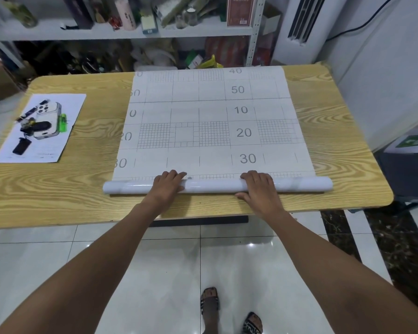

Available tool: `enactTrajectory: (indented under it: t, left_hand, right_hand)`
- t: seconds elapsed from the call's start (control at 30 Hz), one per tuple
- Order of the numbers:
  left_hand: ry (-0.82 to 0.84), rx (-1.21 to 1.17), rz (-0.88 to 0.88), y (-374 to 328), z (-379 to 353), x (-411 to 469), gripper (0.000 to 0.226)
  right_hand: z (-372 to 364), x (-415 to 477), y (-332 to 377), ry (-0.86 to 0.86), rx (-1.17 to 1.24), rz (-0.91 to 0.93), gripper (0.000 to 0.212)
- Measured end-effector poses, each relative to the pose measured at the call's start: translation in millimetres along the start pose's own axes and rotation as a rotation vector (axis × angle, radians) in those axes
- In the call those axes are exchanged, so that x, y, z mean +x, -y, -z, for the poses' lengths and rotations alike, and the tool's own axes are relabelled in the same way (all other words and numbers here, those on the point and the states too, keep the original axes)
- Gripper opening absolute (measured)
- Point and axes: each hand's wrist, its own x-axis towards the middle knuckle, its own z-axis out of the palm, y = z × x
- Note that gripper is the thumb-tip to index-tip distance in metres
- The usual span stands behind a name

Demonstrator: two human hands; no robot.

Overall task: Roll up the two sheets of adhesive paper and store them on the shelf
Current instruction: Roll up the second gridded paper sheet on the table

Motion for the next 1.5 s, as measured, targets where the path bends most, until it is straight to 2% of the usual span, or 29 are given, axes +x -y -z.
enactTrajectory:
  t: [0.17,0.37,0.57,0.7,0.93,1.1,1.5]
  left_hand:
    - [0.010,-0.009,0.024,1,-1,0,0.041]
    - [0.010,-0.042,0.023,-8,3,-3,0.053]
    - [-0.071,0.057,-0.075,-5,-2,-2,0.058]
    - [-0.089,0.120,-0.063,-8,1,-1,0.061]
    - [-0.047,0.164,0.013,-17,8,2,0.061]
    - [-0.032,0.146,0.051,-17,7,5,0.058]
    - [0.007,0.128,0.039,-9,8,5,0.047]
  right_hand:
    - [0,3,3,0.015,0.006,-0.025,0.049]
    - [1,4,2,0.031,0.005,-0.038,0.047]
    - [7,9,5,0.031,-0.050,-0.013,0.038]
    - [9,13,6,0.046,-0.095,0.008,0.036]
    - [9,15,9,0.079,-0.070,0.005,0.046]
    - [11,14,10,0.065,-0.020,-0.006,0.043]
    - [4,9,6,-0.014,-0.010,0.005,0.055]
